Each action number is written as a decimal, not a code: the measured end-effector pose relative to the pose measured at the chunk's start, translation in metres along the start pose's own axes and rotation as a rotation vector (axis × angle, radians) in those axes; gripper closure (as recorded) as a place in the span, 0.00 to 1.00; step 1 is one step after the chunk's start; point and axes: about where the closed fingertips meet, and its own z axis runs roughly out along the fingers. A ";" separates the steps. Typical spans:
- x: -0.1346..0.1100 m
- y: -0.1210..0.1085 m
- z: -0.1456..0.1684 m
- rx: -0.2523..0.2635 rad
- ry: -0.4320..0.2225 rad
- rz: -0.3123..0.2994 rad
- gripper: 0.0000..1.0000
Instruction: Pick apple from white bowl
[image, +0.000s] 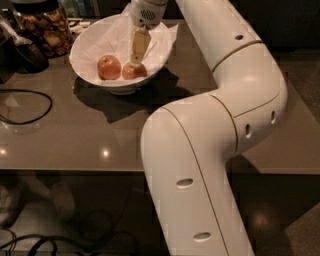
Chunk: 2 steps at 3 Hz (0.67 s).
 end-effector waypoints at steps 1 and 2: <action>0.008 0.005 0.010 -0.034 0.000 0.023 0.32; 0.015 0.010 0.018 -0.064 -0.003 0.041 0.33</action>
Offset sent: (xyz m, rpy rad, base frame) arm -0.0418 -0.0396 -0.0302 -0.0818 0.2510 0.0139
